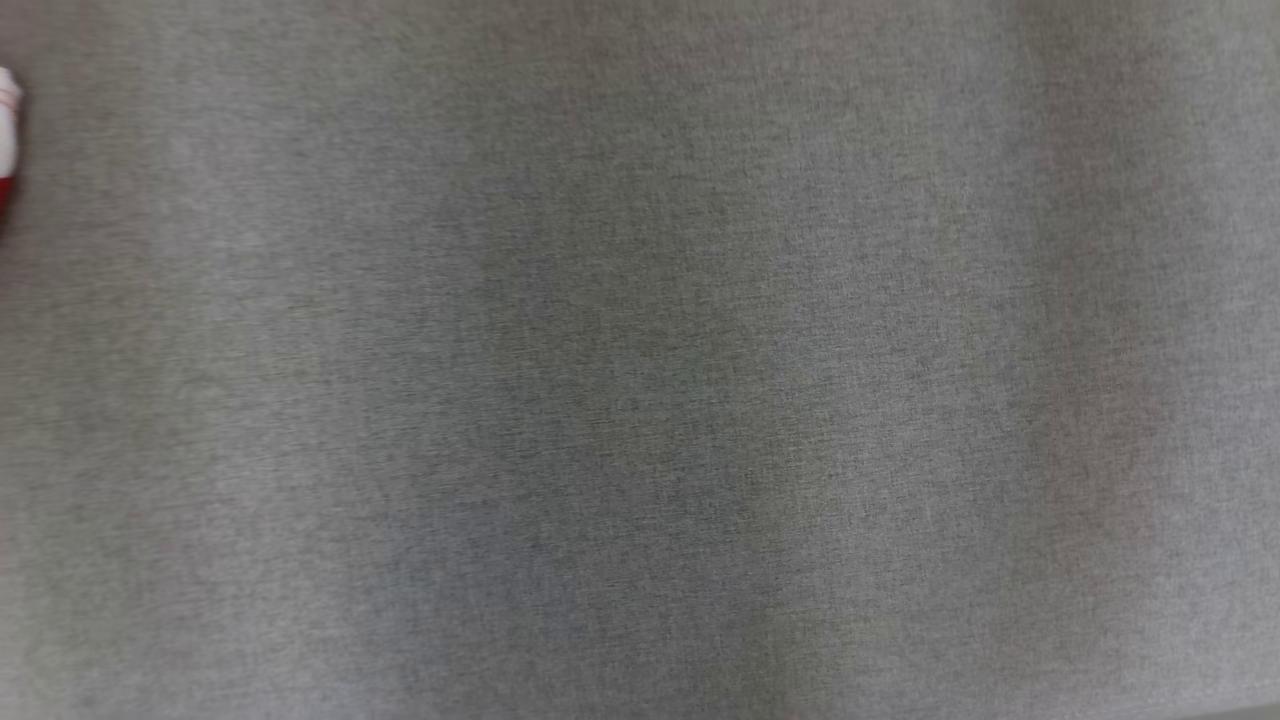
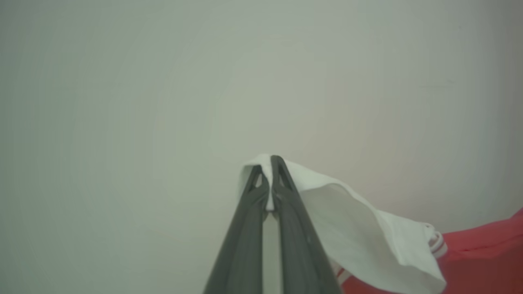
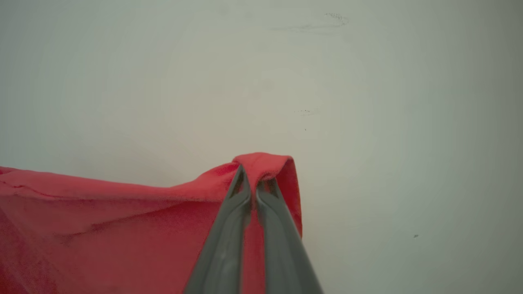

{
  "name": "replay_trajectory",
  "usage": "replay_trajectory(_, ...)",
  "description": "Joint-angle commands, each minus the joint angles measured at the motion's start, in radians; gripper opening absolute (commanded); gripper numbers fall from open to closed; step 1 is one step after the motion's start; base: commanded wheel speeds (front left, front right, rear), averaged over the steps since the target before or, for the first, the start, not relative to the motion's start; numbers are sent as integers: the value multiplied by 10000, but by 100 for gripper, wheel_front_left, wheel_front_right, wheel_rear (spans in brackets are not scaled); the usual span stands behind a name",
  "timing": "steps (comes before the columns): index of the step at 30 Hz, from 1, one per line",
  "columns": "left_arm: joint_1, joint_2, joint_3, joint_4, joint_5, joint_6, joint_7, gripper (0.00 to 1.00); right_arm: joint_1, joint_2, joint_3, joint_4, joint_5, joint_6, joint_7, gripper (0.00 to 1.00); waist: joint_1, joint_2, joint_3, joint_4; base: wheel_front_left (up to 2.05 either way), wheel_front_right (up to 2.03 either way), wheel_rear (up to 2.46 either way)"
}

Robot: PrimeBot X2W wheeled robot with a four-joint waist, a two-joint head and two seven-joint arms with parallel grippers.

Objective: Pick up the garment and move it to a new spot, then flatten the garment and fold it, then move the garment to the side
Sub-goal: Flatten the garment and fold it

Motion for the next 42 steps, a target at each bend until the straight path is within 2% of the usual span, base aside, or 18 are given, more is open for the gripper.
replay_trajectory(1,-325,32,-73,249,86,18,-71,0,-280,-62,33,206,-92,-27,62,0,-4,-3,252,-189,0,0,0)
replay_trajectory(11,-1635,-88,-593,2060,-39,18,-556,0,-1942,186,482,2176,0,-27,66,0,-4,-3,604,-237,0,0,0)
replay_trajectory(24,-2139,-109,-1411,2847,-523,18,-1150,0,-2583,182,1387,3094,47,-27,-488,0,-4,-3,930,-161,0,0,0)
replay_trajectory(33,-2491,-239,-1531,3345,-670,18,-1788,0,-3127,256,1843,3725,217,-27,-924,0,-4,-3,923,-49,0,0,0)
replay_trajectory(42,-1510,-165,-1629,3146,-1364,19,-2215,0,-2108,222,2621,3544,740,-27,-1200,0,-4,-3,316,30,0,0,0)
